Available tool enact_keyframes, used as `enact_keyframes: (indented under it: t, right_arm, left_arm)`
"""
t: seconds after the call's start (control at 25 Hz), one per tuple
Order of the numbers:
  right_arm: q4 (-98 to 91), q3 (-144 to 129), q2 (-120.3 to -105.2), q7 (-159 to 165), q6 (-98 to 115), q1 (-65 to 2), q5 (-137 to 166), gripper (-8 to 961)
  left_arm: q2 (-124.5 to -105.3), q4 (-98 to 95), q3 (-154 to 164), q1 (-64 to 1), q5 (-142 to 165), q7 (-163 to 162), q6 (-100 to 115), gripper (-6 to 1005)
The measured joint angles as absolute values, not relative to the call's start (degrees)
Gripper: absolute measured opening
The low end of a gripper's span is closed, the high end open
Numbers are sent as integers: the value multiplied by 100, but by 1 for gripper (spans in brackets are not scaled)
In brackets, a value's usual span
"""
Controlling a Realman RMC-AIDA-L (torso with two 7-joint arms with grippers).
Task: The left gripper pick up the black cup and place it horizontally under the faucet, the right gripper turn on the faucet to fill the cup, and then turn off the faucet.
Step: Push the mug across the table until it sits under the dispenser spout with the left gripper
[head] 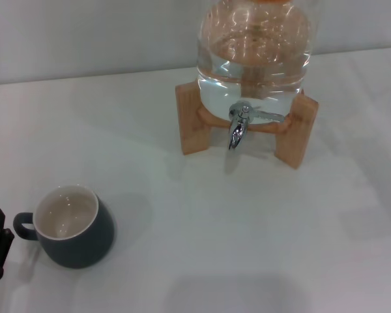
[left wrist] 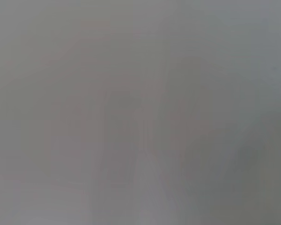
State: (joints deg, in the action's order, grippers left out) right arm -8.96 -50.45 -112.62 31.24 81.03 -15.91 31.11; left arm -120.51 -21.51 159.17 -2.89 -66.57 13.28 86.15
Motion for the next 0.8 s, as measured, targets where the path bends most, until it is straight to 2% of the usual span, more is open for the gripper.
enact_keyframes:
  t: [0.8]
  right_arm:
    - [-914, -5045, -11195, 3156, 8100, -1565, 3112, 867]
  left_arm:
    - [-12050, -2268, 16140, -75, -6776, 1290, 8541, 880]
